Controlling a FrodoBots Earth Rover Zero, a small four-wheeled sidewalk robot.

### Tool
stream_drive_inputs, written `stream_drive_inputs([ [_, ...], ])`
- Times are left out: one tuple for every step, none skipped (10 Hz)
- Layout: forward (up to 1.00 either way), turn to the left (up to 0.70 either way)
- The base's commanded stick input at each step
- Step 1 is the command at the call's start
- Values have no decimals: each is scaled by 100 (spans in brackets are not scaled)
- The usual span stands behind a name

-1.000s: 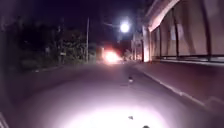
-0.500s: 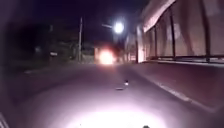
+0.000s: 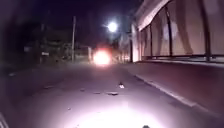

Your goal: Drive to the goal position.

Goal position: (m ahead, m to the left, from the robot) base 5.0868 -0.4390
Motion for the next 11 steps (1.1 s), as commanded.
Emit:
stream_drive_inputs([
  [70, 0],
  [70, 0],
  [70, 0],
  [70, 0],
  [70, 0],
  [70, 0],
  [70, 0],
  [70, 0],
  [70, 0],
  [70, 0],
  [70, 0],
])
